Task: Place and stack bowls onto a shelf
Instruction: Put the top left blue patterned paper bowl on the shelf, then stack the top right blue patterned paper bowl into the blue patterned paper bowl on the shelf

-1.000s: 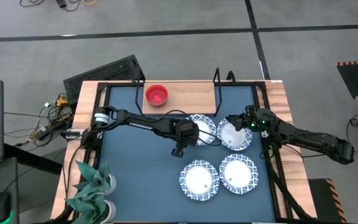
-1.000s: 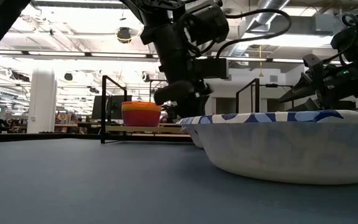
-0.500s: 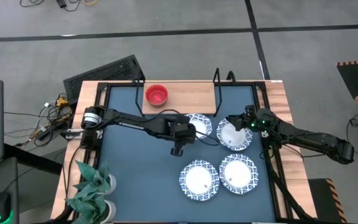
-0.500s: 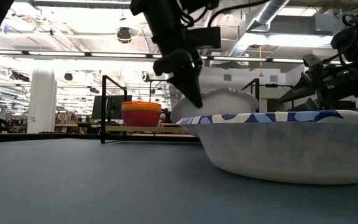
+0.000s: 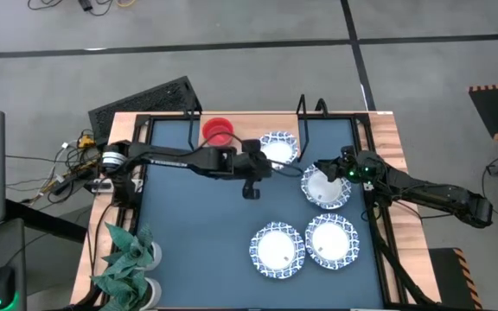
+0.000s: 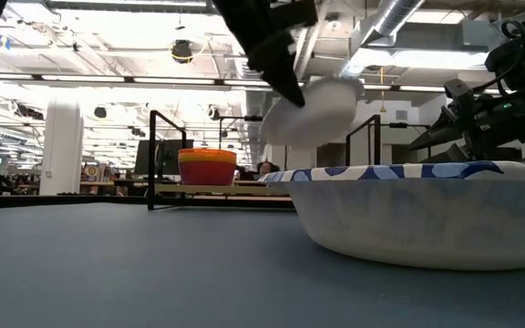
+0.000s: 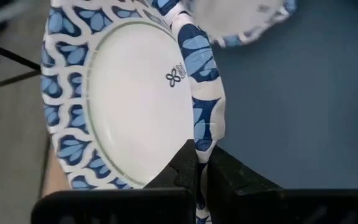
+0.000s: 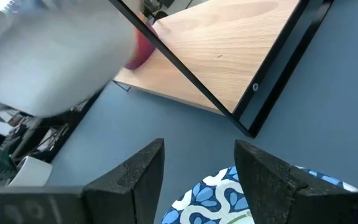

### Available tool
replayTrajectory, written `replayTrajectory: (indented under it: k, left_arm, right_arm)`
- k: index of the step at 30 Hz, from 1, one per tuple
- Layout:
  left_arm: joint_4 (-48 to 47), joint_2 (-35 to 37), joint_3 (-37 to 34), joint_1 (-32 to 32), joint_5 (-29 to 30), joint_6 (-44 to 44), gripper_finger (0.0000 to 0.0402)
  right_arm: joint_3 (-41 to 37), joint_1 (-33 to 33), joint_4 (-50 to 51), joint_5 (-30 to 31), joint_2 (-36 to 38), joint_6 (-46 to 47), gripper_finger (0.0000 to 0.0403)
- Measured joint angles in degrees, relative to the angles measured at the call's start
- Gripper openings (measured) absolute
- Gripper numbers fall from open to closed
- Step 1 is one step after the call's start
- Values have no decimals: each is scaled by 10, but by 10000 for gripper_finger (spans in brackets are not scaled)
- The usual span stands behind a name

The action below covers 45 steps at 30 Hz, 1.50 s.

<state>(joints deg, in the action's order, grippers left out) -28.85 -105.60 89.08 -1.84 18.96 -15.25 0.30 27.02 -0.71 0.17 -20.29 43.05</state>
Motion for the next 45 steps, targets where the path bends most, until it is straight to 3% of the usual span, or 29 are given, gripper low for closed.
replayTrajectory:
  k: [4, 16, 20, 26, 29, 40, 45]
  left_arm:
    - [2, -1, 9, -21, 44, -31, 0]
    - [33, -82, 9, -126, 30, -121, 0]
    - [33, -104, 9, -136, 49, -164, 0]
    - [30, -108, 9, -136, 1, -182, 0]
    - [29, -108, 9, -136, 13, -183, 1]
    - [21, -108, 9, -136, 19, -212, 90]
    - [19, -108, 12, -129, 66, -226, 129]
  right_arm:
    - [0, 0, -1, 5, 0, 0, 220]
    - [0, 1, -1, 12, 0, 0, 220]
    - [0, 1, -2, 14, 0, 0, 220]
    - [0, 1, -2, 15, 0, 0, 220]
    - [0, 1, -2, 15, 0, 0, 220]
    - [0, 1, -2, 14, 0, 1, 220]
    - [0, 1, -2, 14, 0, 2, 220]
